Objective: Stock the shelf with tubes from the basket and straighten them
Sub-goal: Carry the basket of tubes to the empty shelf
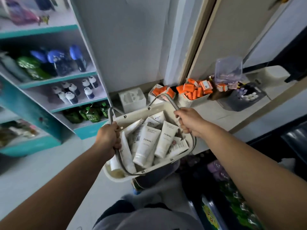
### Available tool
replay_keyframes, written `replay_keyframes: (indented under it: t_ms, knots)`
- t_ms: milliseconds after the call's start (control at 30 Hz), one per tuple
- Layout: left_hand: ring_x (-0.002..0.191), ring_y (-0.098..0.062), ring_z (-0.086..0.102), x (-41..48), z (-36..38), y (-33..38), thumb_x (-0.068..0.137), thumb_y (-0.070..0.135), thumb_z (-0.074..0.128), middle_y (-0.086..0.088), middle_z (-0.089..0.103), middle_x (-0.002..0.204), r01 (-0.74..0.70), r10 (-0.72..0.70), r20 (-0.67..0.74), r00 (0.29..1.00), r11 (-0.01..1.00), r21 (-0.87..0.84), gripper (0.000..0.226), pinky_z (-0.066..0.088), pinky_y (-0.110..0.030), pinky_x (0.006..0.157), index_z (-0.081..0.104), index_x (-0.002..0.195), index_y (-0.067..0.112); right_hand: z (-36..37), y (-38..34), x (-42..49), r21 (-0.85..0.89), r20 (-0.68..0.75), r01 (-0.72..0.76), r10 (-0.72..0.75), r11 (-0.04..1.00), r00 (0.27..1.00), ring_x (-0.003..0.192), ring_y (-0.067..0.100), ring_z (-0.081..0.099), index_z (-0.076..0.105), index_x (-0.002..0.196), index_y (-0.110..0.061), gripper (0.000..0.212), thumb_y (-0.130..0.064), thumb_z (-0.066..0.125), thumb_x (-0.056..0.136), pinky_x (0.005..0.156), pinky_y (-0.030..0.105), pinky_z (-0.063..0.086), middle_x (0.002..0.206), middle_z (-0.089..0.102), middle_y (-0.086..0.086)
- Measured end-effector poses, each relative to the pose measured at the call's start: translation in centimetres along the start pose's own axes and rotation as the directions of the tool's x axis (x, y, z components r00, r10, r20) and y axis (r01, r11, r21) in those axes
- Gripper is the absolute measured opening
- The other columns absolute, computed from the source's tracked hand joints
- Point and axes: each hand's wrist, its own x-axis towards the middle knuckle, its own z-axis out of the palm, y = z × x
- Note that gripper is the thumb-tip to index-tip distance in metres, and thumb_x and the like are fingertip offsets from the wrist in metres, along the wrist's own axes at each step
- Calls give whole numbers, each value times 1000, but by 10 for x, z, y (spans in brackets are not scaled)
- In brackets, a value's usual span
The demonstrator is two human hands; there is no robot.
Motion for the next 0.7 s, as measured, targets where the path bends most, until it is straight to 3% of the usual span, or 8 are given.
replay_keyframes:
  t_ms: [267, 700]
  knots:
    - [37, -10, 21, 12, 24, -6, 104, 28, 36, 2, 27, 51, 19, -17, -80, 997, 999, 27, 33, 21, -16, 36, 44, 75, 14, -18, 2, 34, -47, 37, 3, -2, 999, 999, 38, 10, 20, 48, 75, -16, 18, -16, 50, 93, 39, 15, 19, 48, 29, -1]
    - [45, -13, 23, 36, 31, -37, 104, 27, 36, 0, 28, 56, 42, -31, -140, 990, 996, 79, 30, 24, -22, 39, 47, 80, 13, -26, 32, 73, -146, 98, 17, -3, 989, 995, 38, 13, 26, 51, 86, -12, 15, -23, 49, 96, 41, 21, 21, 52, 33, 1]
